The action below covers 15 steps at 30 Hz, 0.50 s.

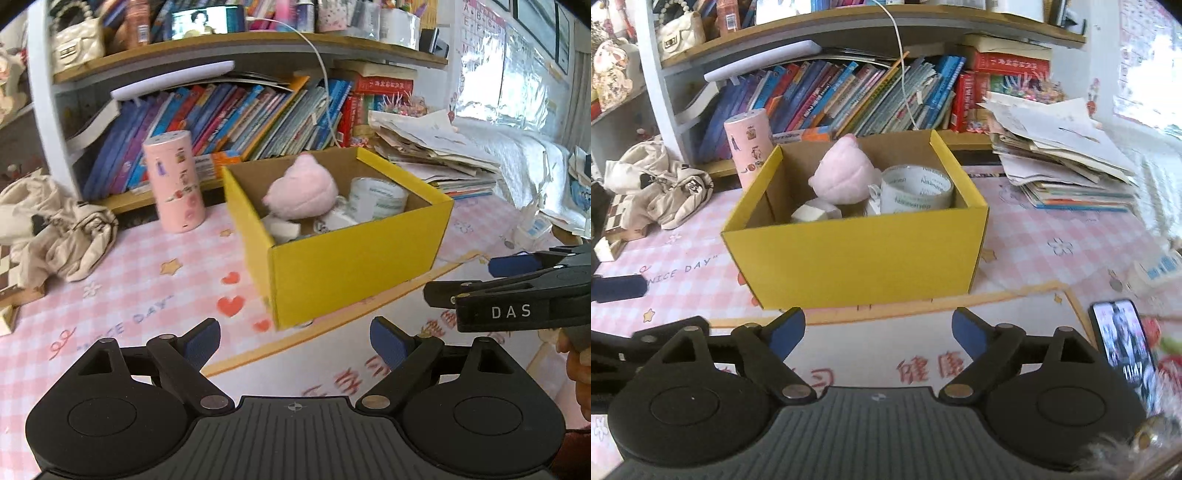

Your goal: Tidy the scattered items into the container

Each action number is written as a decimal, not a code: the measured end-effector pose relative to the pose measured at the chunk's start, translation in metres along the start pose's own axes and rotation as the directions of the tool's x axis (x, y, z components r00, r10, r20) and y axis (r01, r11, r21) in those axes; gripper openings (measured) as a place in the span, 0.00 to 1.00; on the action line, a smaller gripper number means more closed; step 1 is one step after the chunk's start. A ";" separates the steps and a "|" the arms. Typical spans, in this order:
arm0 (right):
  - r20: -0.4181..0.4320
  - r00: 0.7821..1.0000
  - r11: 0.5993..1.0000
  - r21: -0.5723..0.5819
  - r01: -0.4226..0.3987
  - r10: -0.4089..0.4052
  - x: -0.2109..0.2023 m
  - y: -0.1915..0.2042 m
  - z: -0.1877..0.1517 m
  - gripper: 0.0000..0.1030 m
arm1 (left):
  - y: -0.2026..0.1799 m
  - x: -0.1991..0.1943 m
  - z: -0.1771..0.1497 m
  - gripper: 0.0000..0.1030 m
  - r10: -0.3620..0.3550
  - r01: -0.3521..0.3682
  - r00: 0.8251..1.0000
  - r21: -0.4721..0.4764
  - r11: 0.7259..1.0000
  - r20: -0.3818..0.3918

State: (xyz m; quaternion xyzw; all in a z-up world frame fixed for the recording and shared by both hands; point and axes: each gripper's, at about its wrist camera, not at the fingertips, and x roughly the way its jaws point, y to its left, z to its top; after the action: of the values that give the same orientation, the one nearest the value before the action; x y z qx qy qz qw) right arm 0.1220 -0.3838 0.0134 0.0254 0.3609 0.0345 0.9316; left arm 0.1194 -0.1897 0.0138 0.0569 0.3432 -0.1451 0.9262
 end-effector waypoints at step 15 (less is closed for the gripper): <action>0.022 0.996 0.996 0.000 0.084 -0.084 -0.047 0.103 -0.056 0.92 | 0.079 -0.068 -0.059 0.88 0.005 -0.006 1.000 -0.037 0.999 -0.007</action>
State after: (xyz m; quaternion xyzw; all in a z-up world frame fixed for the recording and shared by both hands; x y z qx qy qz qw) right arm 0.0451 -0.2842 0.0110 0.0100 0.3514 -0.0048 0.9362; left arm 0.0576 -0.0869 0.0139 0.0410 0.3487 -0.1359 0.9264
